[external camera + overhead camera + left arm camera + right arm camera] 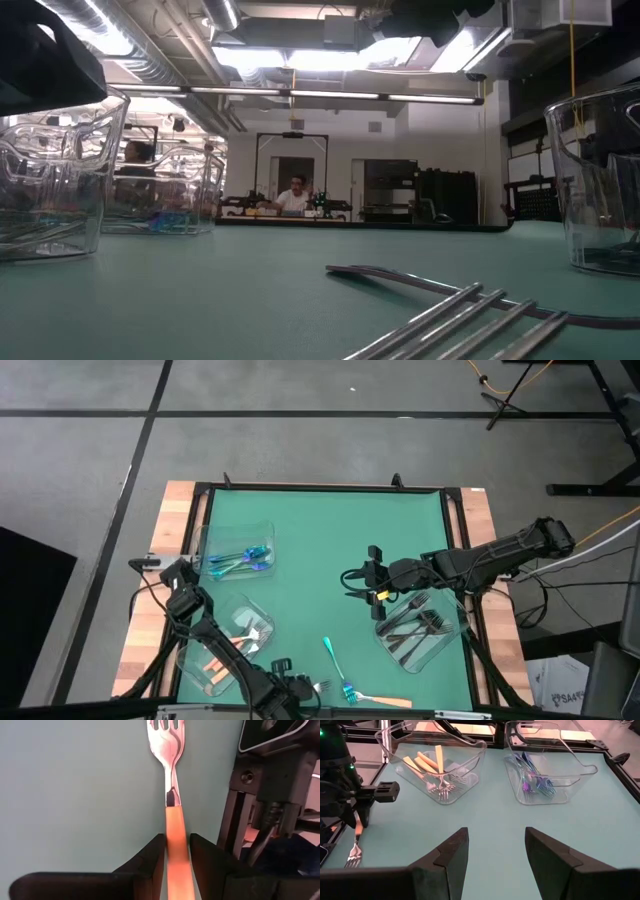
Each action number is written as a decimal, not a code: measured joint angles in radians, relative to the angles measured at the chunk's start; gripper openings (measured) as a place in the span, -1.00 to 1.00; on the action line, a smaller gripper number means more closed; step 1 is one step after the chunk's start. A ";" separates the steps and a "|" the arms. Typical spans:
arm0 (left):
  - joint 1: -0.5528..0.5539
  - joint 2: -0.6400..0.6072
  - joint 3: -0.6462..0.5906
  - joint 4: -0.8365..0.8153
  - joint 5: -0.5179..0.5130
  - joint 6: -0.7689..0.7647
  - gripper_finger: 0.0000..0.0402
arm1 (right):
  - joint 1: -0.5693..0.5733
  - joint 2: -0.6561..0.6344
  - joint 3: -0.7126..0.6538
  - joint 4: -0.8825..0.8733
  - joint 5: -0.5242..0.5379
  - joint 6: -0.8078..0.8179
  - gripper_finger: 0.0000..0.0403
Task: Sort silverware by color (type)
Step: Put the left yellow fork into the bottom transparent bin
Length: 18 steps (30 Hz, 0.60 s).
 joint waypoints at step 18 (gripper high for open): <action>0.001 0.004 0.039 -0.080 0.002 -0.006 -0.80 | 0.000 0.000 0.000 0.000 -0.007 0.000 -0.08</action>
